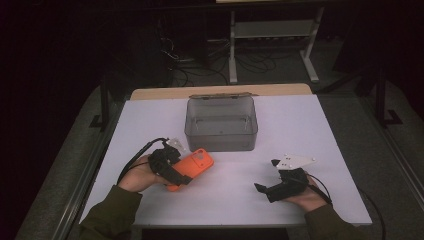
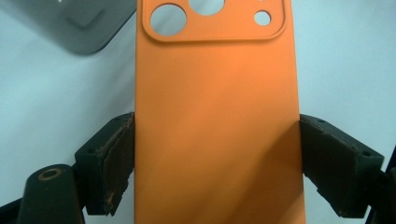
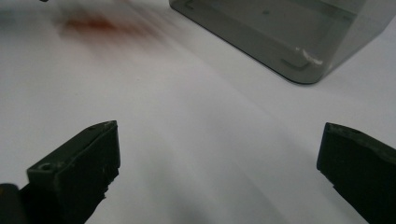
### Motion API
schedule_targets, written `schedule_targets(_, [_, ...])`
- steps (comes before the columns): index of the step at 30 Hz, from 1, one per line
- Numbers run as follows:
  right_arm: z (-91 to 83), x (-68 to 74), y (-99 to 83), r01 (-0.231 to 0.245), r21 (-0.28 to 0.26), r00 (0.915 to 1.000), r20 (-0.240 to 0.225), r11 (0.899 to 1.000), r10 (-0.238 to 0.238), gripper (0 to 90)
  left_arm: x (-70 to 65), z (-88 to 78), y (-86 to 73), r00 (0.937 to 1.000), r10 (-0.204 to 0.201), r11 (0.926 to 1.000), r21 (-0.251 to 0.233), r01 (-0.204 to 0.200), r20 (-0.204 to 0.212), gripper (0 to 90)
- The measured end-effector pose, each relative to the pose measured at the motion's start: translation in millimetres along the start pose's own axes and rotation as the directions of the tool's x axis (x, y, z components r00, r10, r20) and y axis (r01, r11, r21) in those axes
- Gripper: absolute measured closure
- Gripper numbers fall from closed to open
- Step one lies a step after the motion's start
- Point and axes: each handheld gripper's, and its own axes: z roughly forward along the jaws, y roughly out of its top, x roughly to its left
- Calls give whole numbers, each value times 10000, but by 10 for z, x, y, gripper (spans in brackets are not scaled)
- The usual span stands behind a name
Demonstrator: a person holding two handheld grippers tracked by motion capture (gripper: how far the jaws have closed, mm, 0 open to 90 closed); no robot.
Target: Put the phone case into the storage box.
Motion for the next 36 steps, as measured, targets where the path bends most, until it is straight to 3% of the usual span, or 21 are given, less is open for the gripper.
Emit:
schedule_targets(24, [-4,-6,1,-27,-13,10000,-68,10000,27,0,-166,235,475,9926,1068,9942,68,-1074,569,160])
schedule_targets(36, [3,11,13,71,17,9999,-108,10000,-70,0,-177,261,519,9907,1158,9933,-73,-1156,720,160])
